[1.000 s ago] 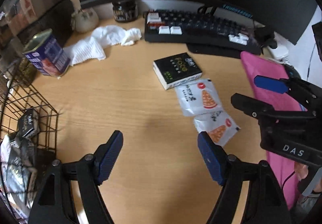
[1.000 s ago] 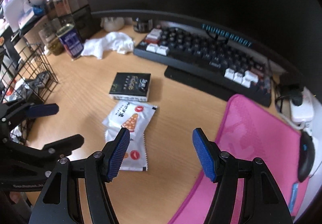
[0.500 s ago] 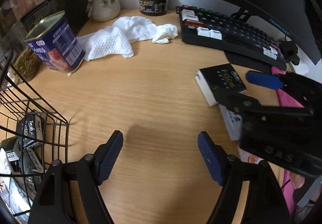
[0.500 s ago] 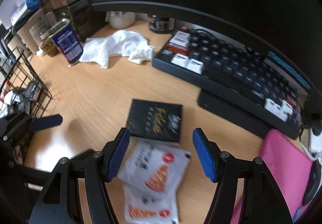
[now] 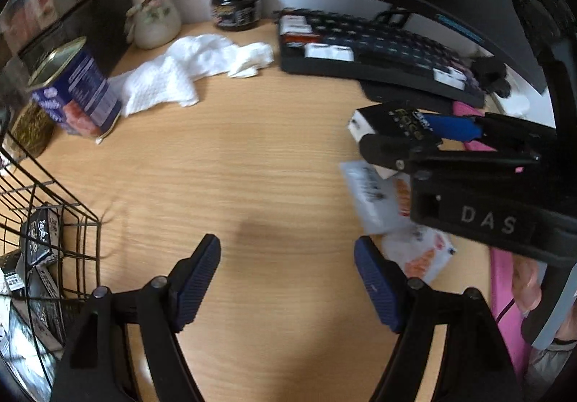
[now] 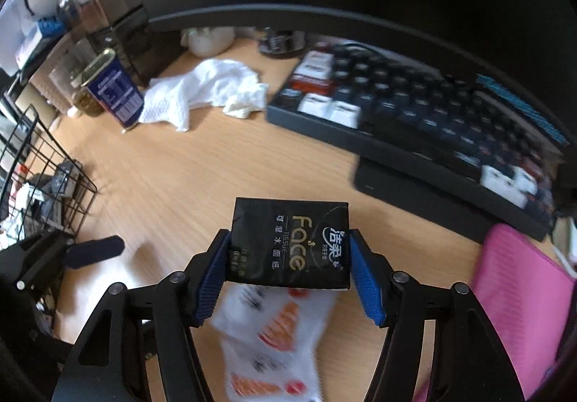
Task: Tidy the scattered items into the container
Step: 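Grasp a Face pack with the right tool while the left tool grasps a pizza snack packet, then carry the Face pack and snack packet over the basket and open both tools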
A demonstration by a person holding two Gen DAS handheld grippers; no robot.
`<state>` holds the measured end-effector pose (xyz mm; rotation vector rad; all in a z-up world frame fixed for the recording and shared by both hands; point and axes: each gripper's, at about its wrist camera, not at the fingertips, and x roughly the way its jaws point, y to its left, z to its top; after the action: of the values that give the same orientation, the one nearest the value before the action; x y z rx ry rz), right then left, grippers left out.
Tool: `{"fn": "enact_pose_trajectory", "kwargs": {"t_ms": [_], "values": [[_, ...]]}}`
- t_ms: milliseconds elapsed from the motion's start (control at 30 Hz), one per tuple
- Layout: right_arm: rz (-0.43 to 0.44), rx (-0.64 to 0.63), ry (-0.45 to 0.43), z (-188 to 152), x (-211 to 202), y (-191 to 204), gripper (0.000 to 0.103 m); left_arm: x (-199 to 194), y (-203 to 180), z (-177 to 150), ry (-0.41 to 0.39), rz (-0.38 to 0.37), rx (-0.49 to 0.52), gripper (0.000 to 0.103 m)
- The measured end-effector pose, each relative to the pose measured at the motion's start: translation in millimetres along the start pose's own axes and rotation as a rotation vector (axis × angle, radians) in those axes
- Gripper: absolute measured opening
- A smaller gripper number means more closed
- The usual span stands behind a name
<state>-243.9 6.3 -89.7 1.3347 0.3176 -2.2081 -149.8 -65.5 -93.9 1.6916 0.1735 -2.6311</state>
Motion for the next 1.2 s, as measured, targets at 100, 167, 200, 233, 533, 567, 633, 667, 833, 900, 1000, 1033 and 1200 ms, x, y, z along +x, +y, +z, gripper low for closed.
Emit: {"fn": "enact_pose_trajectory", "kwargs": {"t_ms": [100,167,200,233,533,567,633,667,833,900,1000,1033,1200], "values": [[-0.018,0.016,-0.008,-13.5,-14.8,-17.4,0.062,-4.0,-22.0,-4.3,0.000,-0.012,0.029,0.079],[-0.037,0.024,-0.012,-25.3,-24.5,-31.0,0.062,-3.1,-41.4,-7.9,0.005,-0.015,0.060,0.079],[-0.045,0.030,-0.013,-30.5,-27.9,-38.4,0.062,-2.2,-47.8,-8.7,0.009,-0.015,0.072,0.079],[-0.052,0.039,-0.013,-37.0,-32.3,-47.0,0.062,0.9,-58.2,-9.2,0.016,-0.014,0.088,0.079],[-0.063,0.102,-0.034,-75.8,-58.6,-97.0,0.063,29.6,-99.1,3.5,0.052,0.009,0.107,0.079],[-0.061,0.104,-0.034,-77.5,-58.8,-98.8,0.063,30.6,-98.7,4.8,0.045,0.020,0.104,0.079],[-0.055,0.104,-0.032,-79.9,-57.7,-101.0,0.063,31.0,-96.4,6.1,0.037,0.032,0.104,0.074],[-0.053,0.104,-0.032,-80.4,-56.9,-101.1,0.063,29.6,-94.9,7.2,0.028,0.035,0.108,0.060],[-0.042,0.111,-0.028,-79.3,-50.3,-100.5,0.063,22.0,-80.0,10.0,0.029,-0.033,0.079,0.029],[-0.040,0.108,-0.029,-78.2,-49.2,-97.9,0.063,16.7,-77.1,9.4,0.024,-0.042,0.081,0.020],[-0.037,0.101,-0.032,-76.5,-49.2,-92.4,0.063,8.2,-75.8,8.8,0.005,-0.050,0.085,0.011],[-0.037,0.100,-0.034,-76.1,-49.8,-90.9,0.063,5.0,-76.0,9.2,-0.003,-0.051,0.083,0.011],[-0.039,0.095,-0.048,-74.4,-59.0,-80.1,0.063,-20.6,-71.9,7.8,-0.054,-0.063,0.085,0.005]]}}
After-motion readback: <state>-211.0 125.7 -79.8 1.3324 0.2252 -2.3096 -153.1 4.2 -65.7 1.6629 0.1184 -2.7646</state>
